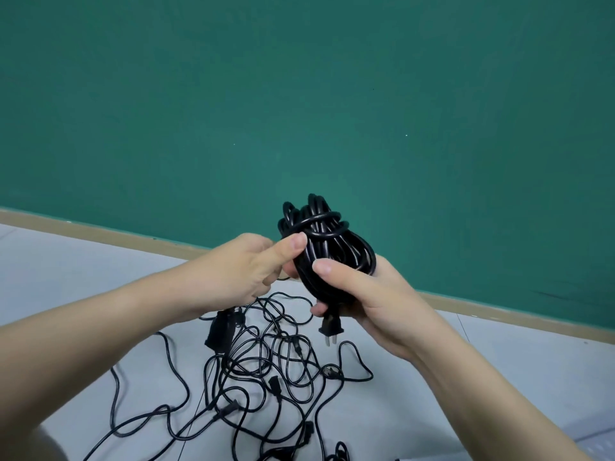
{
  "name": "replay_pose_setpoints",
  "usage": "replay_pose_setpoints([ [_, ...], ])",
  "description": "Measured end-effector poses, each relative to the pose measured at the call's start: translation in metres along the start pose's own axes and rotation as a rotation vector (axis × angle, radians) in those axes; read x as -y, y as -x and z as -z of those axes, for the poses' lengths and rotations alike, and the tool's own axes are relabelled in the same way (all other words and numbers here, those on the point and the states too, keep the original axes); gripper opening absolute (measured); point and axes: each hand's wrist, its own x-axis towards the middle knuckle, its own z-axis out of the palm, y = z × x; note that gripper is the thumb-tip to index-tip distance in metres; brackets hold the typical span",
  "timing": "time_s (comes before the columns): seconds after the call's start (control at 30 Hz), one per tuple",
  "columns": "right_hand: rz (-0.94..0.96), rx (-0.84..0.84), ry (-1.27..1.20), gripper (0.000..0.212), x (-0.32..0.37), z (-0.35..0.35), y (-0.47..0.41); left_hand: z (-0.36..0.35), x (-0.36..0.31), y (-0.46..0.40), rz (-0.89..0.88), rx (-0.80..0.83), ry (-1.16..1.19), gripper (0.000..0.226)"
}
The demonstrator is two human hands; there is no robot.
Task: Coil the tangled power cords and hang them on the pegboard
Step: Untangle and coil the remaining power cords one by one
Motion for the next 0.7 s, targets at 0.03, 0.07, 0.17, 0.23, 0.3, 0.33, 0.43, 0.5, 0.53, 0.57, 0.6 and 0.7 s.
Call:
replay_pose_setpoints([
  [0.03,-0.002,-0.015,-0.011,0.051,-0.001,-0.002,0.000,-0.002,-0.004,0.001,0.006,0.006,0.030,0.060],
  [0.07,-0.008,-0.037,-0.005,0.050,-0.002,-0.004,0.000,-0.003,-0.004,0.000,0.003,0.025,0.039,0.059],
  [0.17,0.013,-0.104,0.108,0.041,-0.005,-0.008,0.000,-0.004,-0.006,0.002,-0.023,0.070,-0.043,0.057],
  [0.23,0.070,-0.130,0.246,0.033,-0.002,-0.005,0.000,-0.007,-0.008,0.006,-0.119,0.110,-0.093,0.034],
  [0.3,0.068,-0.119,0.222,0.037,0.002,0.001,0.002,-0.006,-0.008,0.006,-0.153,0.164,-0.069,0.028],
  [0.33,0.058,-0.103,0.180,0.041,0.003,0.003,0.003,-0.006,-0.008,0.006,-0.179,0.161,-0.083,0.030],
  [0.43,0.082,-0.150,0.267,0.047,0.005,0.003,0.003,-0.004,-0.011,0.007,-0.174,0.017,-0.138,0.052],
  [0.5,0.104,-0.202,0.348,0.038,0.001,-0.001,0.002,-0.007,-0.014,0.006,-0.140,-0.019,-0.180,0.052],
  [0.53,0.108,-0.220,0.393,0.034,-0.002,-0.001,0.001,-0.009,-0.012,0.005,-0.136,-0.009,-0.213,0.054],
  [0.57,0.107,-0.239,0.439,0.034,-0.005,0.000,0.000,-0.013,-0.017,0.007,-0.113,-0.009,-0.234,0.055],
  [0.6,0.101,-0.260,0.482,0.037,-0.007,0.001,0.000,-0.015,-0.016,0.006,-0.086,-0.019,-0.274,0.053],
  [0.7,0.110,-0.342,0.545,0.045,-0.009,-0.004,0.001,-0.015,-0.007,0.002,-0.038,-0.123,-0.438,0.062],
])
